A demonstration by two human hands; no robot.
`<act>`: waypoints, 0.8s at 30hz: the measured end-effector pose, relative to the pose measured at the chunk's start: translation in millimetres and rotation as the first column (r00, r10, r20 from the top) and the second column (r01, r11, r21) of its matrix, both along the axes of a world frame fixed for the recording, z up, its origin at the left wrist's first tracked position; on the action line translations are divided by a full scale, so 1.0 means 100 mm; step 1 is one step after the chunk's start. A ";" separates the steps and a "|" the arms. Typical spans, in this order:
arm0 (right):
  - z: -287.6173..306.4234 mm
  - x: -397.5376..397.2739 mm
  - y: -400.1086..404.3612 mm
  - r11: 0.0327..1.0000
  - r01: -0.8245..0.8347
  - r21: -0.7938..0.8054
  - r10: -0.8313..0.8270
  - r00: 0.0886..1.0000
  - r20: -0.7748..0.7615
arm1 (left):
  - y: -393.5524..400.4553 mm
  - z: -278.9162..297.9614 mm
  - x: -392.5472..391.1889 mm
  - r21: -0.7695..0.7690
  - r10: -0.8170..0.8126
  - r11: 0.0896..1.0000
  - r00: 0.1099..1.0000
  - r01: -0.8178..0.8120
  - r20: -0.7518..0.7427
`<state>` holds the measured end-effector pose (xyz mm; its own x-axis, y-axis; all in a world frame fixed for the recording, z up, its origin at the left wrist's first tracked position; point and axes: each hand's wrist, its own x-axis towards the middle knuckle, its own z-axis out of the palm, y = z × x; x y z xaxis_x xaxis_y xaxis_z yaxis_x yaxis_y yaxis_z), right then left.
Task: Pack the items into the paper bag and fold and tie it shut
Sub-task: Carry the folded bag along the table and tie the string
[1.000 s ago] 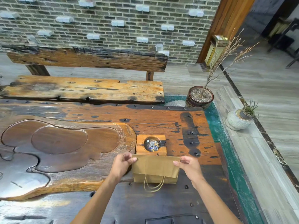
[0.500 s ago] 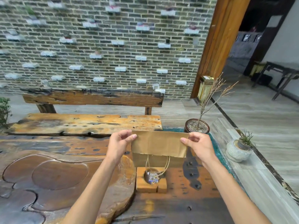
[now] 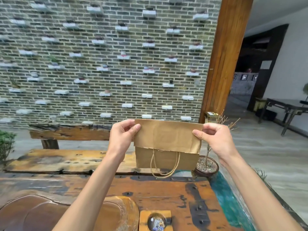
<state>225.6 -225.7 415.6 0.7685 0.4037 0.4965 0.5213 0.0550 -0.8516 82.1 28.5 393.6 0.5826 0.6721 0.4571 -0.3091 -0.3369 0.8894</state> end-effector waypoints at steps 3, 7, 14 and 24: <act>0.15 -0.05 0.01 1.000 -0.018 -0.002 0.018 0.999 0.031 | -0.01 0.14 -0.10 0.038 0.015 0.999 1.000 -0.016 0.027; 0.19 -0.16 0.12 0.998 -0.067 -0.011 0.068 0.995 0.068 | 0.00 0.21 -0.34 0.040 0.067 0.997 0.997 -0.068 0.042; 0.12 -0.54 0.60 0.958 -0.284 -0.030 0.285 0.958 0.029 | 0.09 0.10 -1.10 0.040 0.235 0.971 0.971 -0.237 0.039; 0.11 -1.54 1.74 0.800 -0.598 -0.049 0.597 0.801 -0.046 | 0.50 0.01 -2.60 -0.016 0.624 0.781 0.780 -0.624 0.033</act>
